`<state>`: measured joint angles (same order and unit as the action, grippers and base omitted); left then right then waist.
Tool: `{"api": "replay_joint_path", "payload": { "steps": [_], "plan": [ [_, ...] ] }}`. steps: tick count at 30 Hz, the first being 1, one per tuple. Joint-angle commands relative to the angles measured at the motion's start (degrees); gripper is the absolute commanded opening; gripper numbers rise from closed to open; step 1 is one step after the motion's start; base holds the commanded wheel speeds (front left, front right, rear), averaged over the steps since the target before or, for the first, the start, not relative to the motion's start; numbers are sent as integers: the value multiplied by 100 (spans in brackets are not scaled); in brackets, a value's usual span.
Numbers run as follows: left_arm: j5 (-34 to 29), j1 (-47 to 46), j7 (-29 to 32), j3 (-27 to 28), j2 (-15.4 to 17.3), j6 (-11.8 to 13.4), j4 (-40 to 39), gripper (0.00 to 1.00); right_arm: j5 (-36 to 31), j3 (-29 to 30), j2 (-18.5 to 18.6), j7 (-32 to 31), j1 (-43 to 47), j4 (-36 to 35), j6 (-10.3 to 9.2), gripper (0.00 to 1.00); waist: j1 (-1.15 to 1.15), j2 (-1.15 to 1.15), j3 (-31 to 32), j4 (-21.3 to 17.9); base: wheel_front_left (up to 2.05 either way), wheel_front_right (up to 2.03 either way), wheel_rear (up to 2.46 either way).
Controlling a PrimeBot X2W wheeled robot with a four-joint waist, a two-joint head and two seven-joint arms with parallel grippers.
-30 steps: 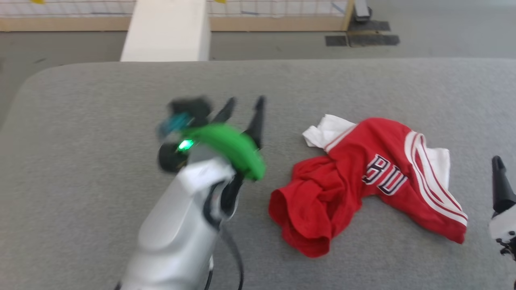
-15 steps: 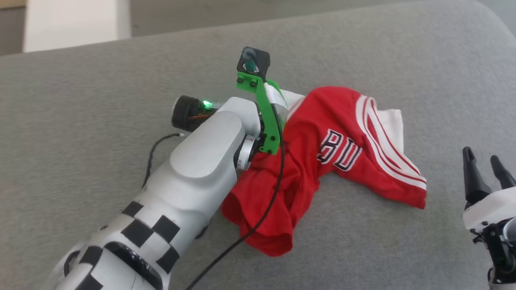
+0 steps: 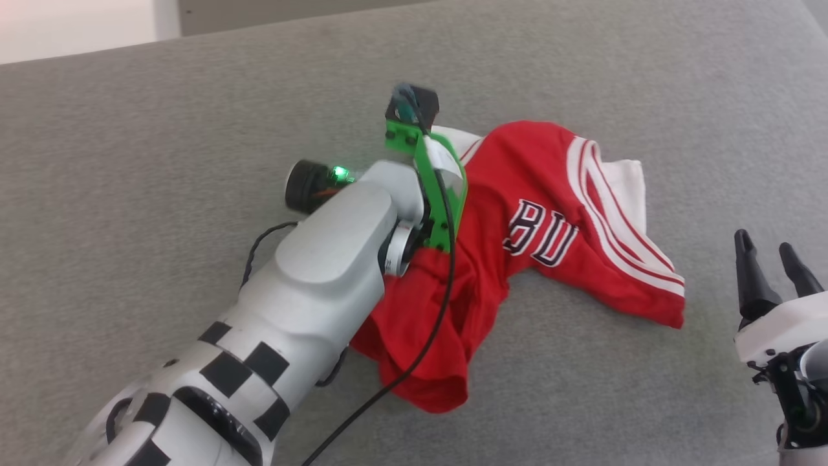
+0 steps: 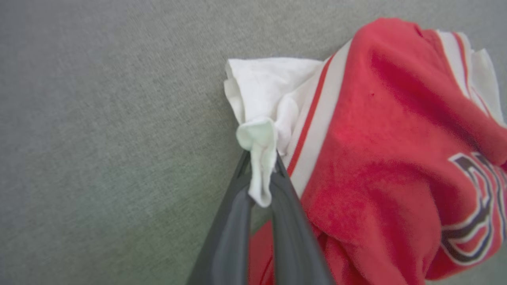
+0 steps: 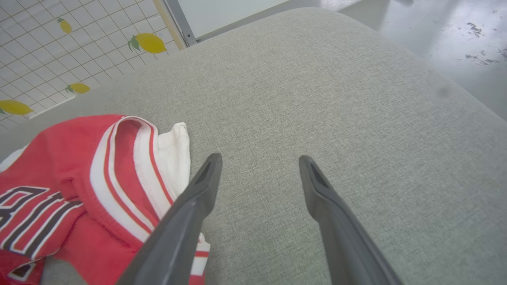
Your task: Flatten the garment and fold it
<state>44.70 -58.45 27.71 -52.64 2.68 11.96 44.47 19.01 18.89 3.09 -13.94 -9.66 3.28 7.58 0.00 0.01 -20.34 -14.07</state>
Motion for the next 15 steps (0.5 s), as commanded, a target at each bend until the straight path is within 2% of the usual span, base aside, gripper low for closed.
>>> {"api": "replay_joint_path", "payload": {
  "steps": [1,7,11,15],
  "plan": [
    [121,-14,-261,98,20,-7,-131,0,-63,24,3,2,-39,-45,-9,100,0,-1,250,332,0,0,0],
    [531,-95,-1435,745,66,11,-793,0,-254,191,24,-141,207,-193,-9,100,0,-1,779,1085,0,0,0],
    [692,488,-1899,1152,521,252,-1268,0,-331,151,10,-282,369,-324,-9,100,0,-1,1099,1529,0,0,0],
    [1042,1934,-2018,1475,1132,683,-1826,0,-365,100,-5,-402,493,-462,-9,100,0,-1,1311,1873,0,0,0]
  ]
}}
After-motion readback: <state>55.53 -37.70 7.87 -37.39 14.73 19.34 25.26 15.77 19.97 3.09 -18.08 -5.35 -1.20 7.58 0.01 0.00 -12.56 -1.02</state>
